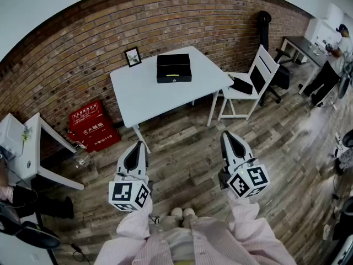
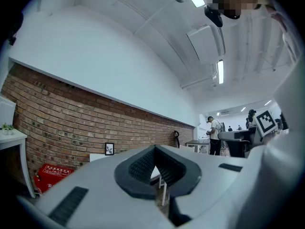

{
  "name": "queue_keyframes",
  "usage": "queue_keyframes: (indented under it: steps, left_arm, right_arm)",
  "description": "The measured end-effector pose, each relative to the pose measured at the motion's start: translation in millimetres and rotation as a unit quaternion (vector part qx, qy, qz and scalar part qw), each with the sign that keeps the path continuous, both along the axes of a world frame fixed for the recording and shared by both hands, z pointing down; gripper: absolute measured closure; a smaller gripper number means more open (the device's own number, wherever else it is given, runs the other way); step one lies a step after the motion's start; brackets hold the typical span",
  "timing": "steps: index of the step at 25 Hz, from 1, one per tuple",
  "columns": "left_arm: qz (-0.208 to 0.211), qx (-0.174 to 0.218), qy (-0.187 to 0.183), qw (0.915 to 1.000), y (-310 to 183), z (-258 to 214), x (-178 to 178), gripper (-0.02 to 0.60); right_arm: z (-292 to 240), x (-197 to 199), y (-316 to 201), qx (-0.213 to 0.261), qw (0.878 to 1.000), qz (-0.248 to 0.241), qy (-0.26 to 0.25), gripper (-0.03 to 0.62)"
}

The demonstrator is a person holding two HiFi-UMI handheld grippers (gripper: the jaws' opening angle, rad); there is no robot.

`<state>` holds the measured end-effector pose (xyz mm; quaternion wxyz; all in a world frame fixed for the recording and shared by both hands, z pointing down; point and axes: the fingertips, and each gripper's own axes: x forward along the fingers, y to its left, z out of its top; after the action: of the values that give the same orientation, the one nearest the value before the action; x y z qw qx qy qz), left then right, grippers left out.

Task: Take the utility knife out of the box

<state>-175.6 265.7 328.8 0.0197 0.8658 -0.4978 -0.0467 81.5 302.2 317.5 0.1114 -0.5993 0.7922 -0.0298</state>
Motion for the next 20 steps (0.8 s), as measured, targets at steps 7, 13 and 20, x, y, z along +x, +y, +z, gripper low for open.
queue_keyframes:
  steps: [7,13,20]
  left_arm:
    - [-0.010,-0.004,-0.005,0.9999,4,3,7,0.589]
    - [-0.021,-0.008,-0.009,0.9997,10,11,10,0.589]
    - [-0.035,-0.018,-0.004,0.9992,7,18,9,0.589]
  right_arm:
    - [3,11,2,-0.001,1.000,-0.005,0.010,0.591]
    - [22,23,1,-0.030,1.000,-0.003,0.002,0.591]
    - [31,29,-6,-0.039,0.999,-0.001,0.015,0.589]
